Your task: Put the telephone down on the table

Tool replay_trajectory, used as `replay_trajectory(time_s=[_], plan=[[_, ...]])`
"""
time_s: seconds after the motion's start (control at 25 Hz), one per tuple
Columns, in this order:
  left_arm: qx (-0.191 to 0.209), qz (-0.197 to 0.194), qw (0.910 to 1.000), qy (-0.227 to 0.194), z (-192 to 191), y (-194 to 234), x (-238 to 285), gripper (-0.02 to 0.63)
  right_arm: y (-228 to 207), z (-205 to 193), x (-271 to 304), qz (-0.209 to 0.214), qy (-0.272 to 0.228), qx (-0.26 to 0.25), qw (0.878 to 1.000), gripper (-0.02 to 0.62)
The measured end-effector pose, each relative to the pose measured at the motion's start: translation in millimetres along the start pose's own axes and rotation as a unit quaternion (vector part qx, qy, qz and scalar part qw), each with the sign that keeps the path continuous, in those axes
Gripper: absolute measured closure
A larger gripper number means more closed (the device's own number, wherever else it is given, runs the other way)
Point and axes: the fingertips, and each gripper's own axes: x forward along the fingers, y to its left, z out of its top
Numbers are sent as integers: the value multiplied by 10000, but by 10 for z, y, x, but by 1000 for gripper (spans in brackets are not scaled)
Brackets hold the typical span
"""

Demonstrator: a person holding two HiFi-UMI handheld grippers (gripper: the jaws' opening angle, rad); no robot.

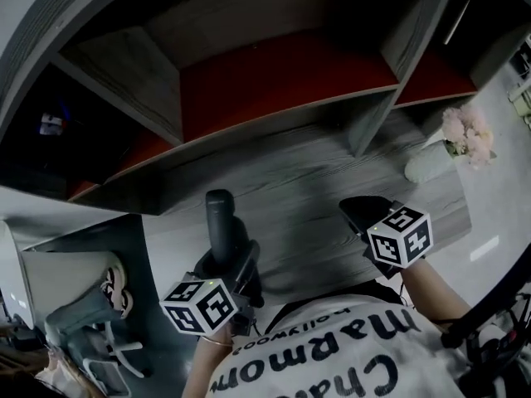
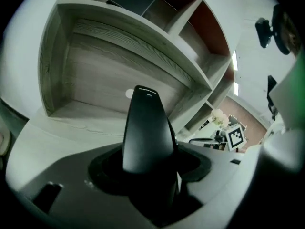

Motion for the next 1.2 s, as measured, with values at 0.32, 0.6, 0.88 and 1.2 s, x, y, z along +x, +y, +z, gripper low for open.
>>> replay_trajectory(time_s=[0.32,0.6,0.88,1.2], plan=[[552,-385,9972,322,150,17,354,333,-151,-208,-284,-569,64,298,9979,589],[1270,-476,9880,741,282,102,730,333,-181,-387,-425,-832,31,556,9950,589],[2110,-583,9685,1186,400,178,1065,333,-319,-446,-631,-1184,-59,671,9907,589],[2978,-786,9382,1580,507,271,1484,333,-484,-578,-769,-1533,94,607,9863,589]])
